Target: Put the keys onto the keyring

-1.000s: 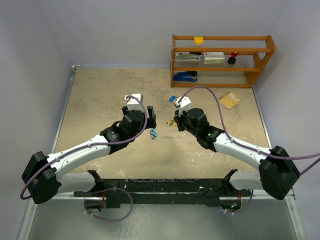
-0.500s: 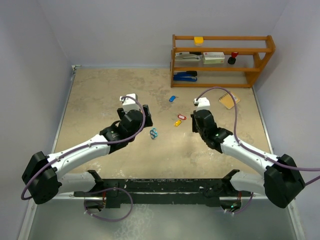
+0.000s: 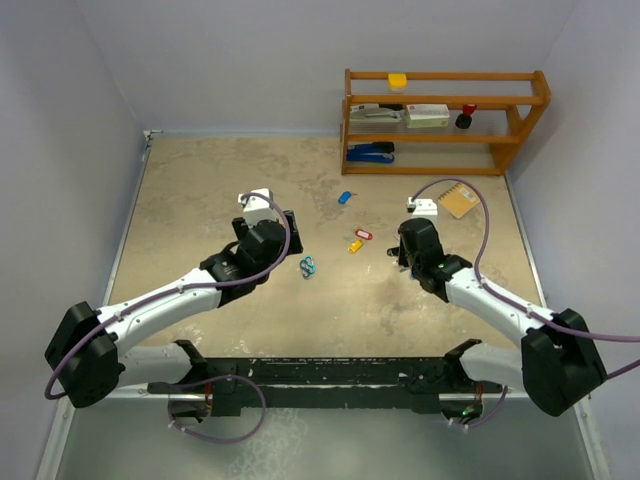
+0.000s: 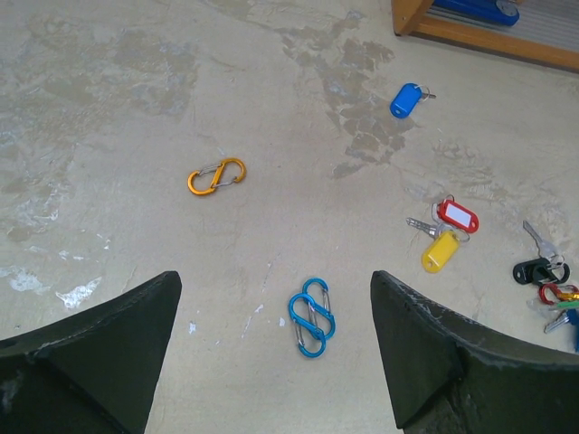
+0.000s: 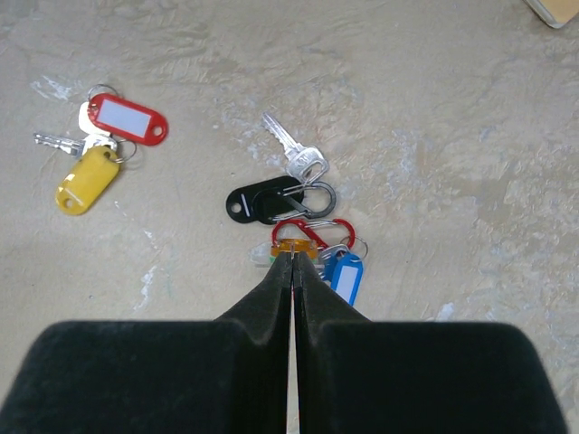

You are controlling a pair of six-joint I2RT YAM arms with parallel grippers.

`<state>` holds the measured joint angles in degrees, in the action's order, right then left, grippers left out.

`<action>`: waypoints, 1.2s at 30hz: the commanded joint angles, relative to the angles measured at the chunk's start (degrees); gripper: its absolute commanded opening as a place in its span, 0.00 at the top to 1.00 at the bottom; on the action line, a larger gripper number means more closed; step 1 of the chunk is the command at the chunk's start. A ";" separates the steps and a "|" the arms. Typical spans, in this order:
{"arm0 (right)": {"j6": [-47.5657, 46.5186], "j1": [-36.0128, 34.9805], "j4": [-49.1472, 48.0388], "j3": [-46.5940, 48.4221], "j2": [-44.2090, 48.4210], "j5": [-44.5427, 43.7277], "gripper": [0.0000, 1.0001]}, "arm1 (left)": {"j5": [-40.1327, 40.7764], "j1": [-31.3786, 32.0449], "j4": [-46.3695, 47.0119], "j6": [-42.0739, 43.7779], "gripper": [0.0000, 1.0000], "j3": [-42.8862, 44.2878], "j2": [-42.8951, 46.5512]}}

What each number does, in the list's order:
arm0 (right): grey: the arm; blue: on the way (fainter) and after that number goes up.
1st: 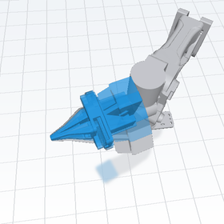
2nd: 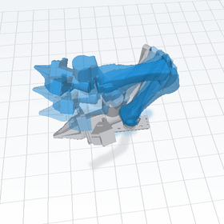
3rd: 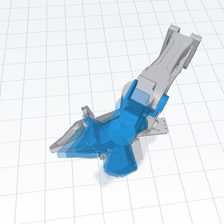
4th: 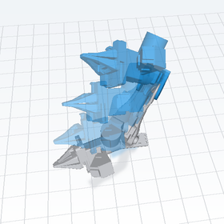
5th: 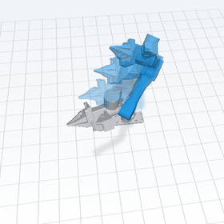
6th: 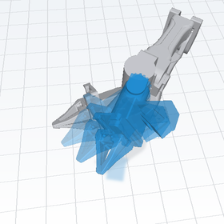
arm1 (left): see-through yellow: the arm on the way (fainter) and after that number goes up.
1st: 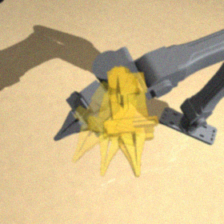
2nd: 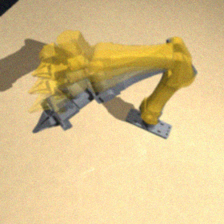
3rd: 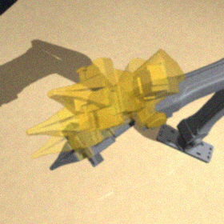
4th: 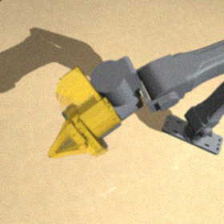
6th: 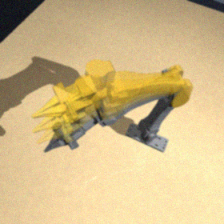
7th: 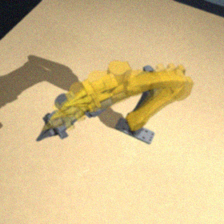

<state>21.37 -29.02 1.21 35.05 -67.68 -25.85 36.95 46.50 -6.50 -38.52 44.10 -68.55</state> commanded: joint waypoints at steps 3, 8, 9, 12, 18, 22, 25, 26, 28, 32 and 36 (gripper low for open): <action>1.88 1.71 1.00 -0.59 -0.69 0.55 1.00 | 0.93 -0.69 2.20 -0.85 0.18 -0.59 -0.09; 1.93 2.04 1.20 -0.57 -0.31 0.88 1.00 | 0.76 -0.88 2.20 -0.83 0.18 -0.93 0.41; 1.93 2.08 1.24 -0.59 -0.20 0.94 1.00 | 0.80 -0.96 2.20 -0.79 0.18 -0.95 0.50; 1.92 2.13 1.25 -0.67 0.38 1.30 1.00 | 0.76 -1.07 2.20 -0.83 0.18 -1.11 0.82; 1.76 2.12 0.43 -0.44 1.88 2.37 1.00 | 0.76 -1.17 2.17 -0.72 0.18 -1.10 0.99; 1.44 2.20 -0.44 2.24 0.35 2.78 1.00 | 0.65 -1.24 2.57 -0.70 0.18 -1.04 0.70; 0.89 2.65 -1.86 5.39 -2.67 3.16 1.00 | 0.41 -1.33 2.73 -0.46 0.18 -0.71 0.13; 0.60 2.88 -2.61 6.42 -3.97 3.26 1.00 | 0.28 -1.40 2.72 -0.41 0.18 -0.55 -0.01; 0.21 3.76 -3.54 8.95 -6.74 3.90 1.00 | -0.06 -1.58 2.72 -0.33 0.18 -0.35 -0.29; -0.65 5.90 -5.59 13.13 -11.44 5.18 1.00 | -0.25 -1.83 2.64 -0.11 0.18 -0.24 -0.11; -1.43 9.27 -7.63 16.25 -16.15 7.28 1.00 | -0.62 -2.27 2.76 -0.06 0.18 -0.26 -0.12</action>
<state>21.34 -22.65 -2.15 47.24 -80.95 -20.78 36.60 44.97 -6.35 -38.46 43.20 -68.77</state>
